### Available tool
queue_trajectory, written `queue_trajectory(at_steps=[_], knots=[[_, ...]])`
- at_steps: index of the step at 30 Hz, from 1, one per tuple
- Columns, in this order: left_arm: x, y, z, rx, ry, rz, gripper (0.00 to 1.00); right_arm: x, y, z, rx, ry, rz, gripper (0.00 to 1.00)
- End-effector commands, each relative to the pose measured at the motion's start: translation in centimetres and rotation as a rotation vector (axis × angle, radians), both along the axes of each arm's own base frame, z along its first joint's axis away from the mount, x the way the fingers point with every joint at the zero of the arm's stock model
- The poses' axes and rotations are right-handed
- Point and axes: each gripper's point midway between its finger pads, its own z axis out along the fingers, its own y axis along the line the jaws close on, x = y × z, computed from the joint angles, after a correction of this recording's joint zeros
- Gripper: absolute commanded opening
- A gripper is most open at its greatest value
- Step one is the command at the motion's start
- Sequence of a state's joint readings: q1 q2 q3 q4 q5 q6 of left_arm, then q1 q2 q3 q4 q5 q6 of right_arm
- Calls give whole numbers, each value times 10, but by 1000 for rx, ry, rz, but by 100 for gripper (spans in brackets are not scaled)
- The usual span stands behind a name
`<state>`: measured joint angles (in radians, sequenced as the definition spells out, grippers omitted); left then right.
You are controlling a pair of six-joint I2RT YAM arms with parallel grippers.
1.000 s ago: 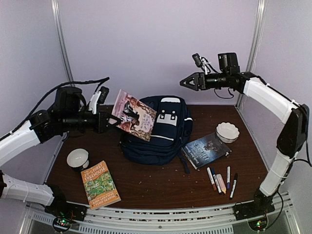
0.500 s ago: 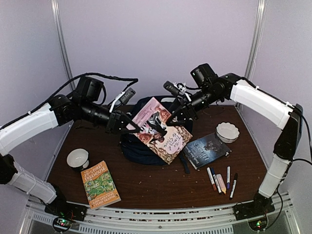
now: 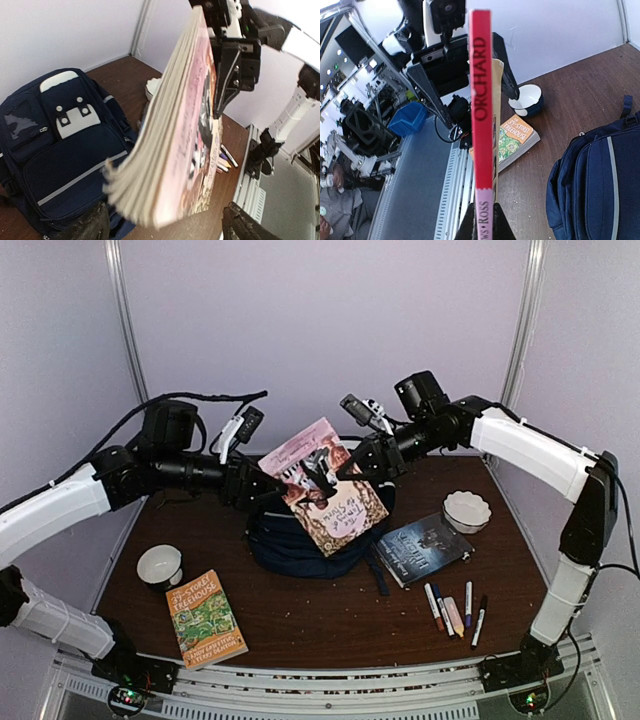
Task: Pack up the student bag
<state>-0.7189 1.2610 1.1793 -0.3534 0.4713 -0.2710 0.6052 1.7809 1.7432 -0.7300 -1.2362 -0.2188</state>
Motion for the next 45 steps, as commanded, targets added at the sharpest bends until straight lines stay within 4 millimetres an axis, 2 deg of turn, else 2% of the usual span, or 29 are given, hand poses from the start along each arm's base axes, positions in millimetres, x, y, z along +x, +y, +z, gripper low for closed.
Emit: queue_trajectory(at_steps=[1, 2, 4, 7, 10, 12, 18, 22, 25, 31, 38, 39, 42, 45], knots=[[34, 13, 49, -299, -112, 240, 82, 19, -8, 63, 274, 101, -94, 0], [36, 13, 51, -350, -106, 259, 83, 22, -11, 79, 340, 125, -100, 0], [39, 11, 55, -434, -87, 268, 84, 25, -15, 98, 423, 188, -78, 0], [43, 2, 53, -514, -51, 251, 86, 28, -21, 113, 508, 267, -25, 0], [45, -12, 51, -551, -30, 220, 88, 34, -19, 112, 517, 313, -16, 0], [45, -19, 55, -579, -26, 189, 97, 38, -17, 110, 507, 314, -36, 0], [40, -32, 72, -652, -34, 98, 95, 45, -13, 101, 472, 312, -82, 0], [34, -41, 76, -659, -32, 25, 83, 52, -11, 89, 438, 317, -119, 0], [31, -51, 77, -664, -5, -35, 65, 60, -9, 79, 407, 316, -162, 0], [35, -51, 71, -678, 23, -25, 28, 71, -9, 65, 363, 299, -219, 0], [45, -44, 59, -680, 68, 40, 10, 83, -11, 44, 298, 265, -299, 0], [45, -43, 57, -676, 72, 41, 5, 84, -12, 41, 286, 256, -306, 1], [46, -40, 49, -653, 94, 52, 0, 81, -13, 37, 266, 229, -297, 16], [45, -29, 38, -612, 127, 80, 0, 81, -23, 27, 201, 137, -327, 38]])
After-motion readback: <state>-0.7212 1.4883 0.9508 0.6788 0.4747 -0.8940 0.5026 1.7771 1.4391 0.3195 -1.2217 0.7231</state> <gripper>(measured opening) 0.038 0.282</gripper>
